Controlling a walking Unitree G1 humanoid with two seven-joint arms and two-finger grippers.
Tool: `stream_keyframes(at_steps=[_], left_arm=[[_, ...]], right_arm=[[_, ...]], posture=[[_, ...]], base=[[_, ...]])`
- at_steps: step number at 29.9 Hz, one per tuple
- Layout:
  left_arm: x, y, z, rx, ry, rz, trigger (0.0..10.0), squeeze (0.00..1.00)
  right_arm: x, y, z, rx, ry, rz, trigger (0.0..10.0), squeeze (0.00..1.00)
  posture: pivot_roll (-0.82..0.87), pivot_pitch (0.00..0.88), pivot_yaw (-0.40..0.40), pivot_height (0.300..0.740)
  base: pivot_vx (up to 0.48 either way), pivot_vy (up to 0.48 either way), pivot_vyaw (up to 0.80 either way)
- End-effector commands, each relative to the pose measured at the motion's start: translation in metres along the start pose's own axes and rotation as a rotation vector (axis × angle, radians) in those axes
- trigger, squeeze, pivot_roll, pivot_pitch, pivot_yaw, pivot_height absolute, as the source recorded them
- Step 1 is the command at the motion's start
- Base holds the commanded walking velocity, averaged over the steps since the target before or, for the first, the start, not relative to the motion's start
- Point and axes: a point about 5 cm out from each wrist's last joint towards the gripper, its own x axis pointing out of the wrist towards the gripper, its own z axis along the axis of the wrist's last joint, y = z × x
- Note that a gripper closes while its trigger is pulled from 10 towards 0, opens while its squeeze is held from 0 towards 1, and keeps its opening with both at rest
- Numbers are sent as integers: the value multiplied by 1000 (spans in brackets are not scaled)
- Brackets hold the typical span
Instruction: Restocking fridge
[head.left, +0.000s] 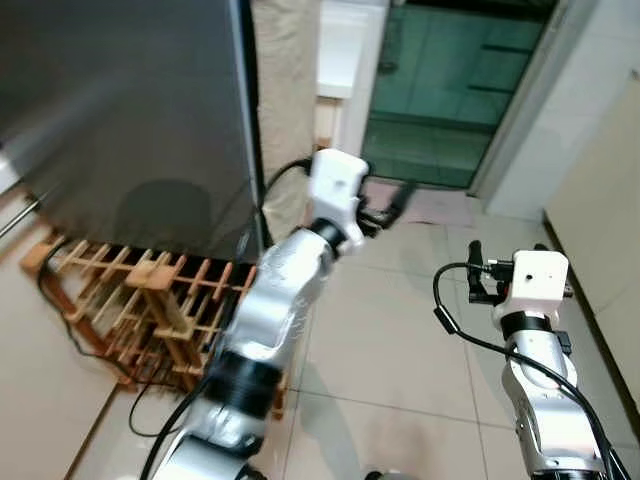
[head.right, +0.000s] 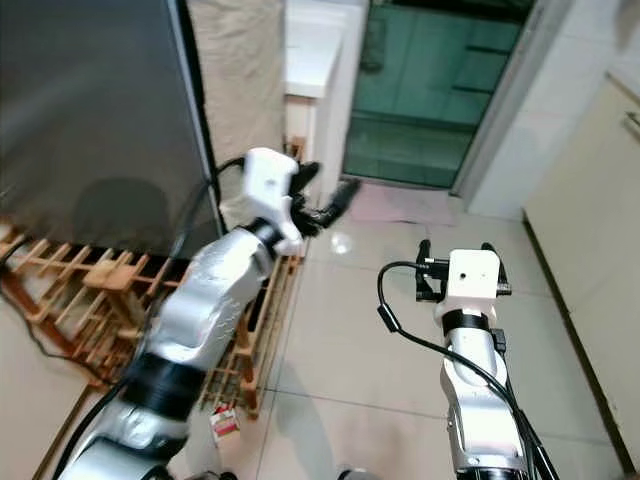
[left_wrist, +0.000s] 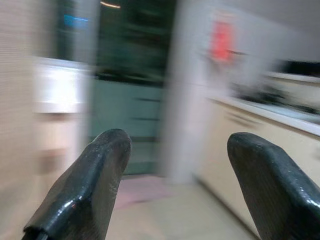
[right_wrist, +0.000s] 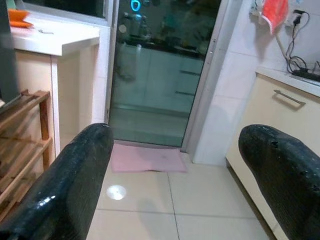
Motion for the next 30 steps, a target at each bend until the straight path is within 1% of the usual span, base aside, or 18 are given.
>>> stream_keyframes(at_steps=[1,2,3,4,6,9,11,13,15,16,17,18,20,23,25,27,28,30], left_arm=[[-10,13,1,-8,1,71,10000,0],[-10,13,1,-8,1,71,10000,0],[-26,26,-5,31,20,144,10000,0],[-37,33,-11,64,50,192,10000,0],[-54,42,-22,85,98,283,10000,0],[-59,39,-27,103,128,296,10000,0],[-58,39,-28,109,130,304,10000,0],[-56,41,-31,139,139,344,10000,0],[-56,45,-34,135,137,380,10000,0],[-55,50,-38,136,128,416,10000,0],[-55,50,-38,136,128,416,10000,0],[-54,56,-44,146,134,456,10000,0],[-48,56,-48,164,136,453,10000,0],[-39,56,-48,174,135,451,10000,0],[-31,53,-49,179,141,433,10000,0],[-27,52,-50,180,138,428,10000,0],[-21,49,-49,169,130,404,10000,0],[-18,48,-49,174,125,395,10000,0]], right_arm=[[2,0,4,7,-10,3,10000,0],[2,0,4,7,-10,3,10000,0],[2,1,2,9,-2,5,10000,0],[3,2,1,12,5,13,10000,0],[5,5,-1,22,12,23,10000,0],[8,8,0,24,16,30,10000,0],[9,9,0,24,16,31,10000,0],[11,11,0,19,12,34,10000,0],[11,11,-1,19,7,29,10000,0],[12,11,-1,14,-17,18,10000,0],[12,11,-1,14,-17,18,10000,0],[12,10,-3,17,-43,-7,10000,0],[13,11,-7,-8,-53,-6,10000,0],[16,11,-12,-2,-35,-24,10000,0],[19,17,-11,6,-34,-4,10000,0],[20,19,-11,8,-39,3,10000,0],[20,24,-9,9,-45,17,10000,0],[21,25,-9,11,-51,22,10000,0]], posture=[[-63,0,-16,740],[-63,0,-16,740],[-44,0,-19,740],[-35,0,-21,740],[-25,0,-24,740],[-15,0,-27,740],[-12,0,-28,740],[-12,0,-29,740],[-12,0,-29,740],[-11,0,-30,740],[-11,0,-30,740],[-13,0,-33,740],[-14,0,-35,740],[-18,0,-33,740],[-22,0,-33,740],[-26,0,-31,740],[-31,0,-27,740],[-34,0,-25,740]], base=[[0,0,0],[0,0,0],[0,0,0],[0,0,0],[0,-480,600],[0,-480,779],[0,-480,775],[0,-480,775],[0,-480,766],[0,-480,756],[0,-480,756],[0,-480,756],[0,-480,750],[0,-480,660],[0,-480,0],[0,-480,0],[0,-480,0],[0,-469,0]])
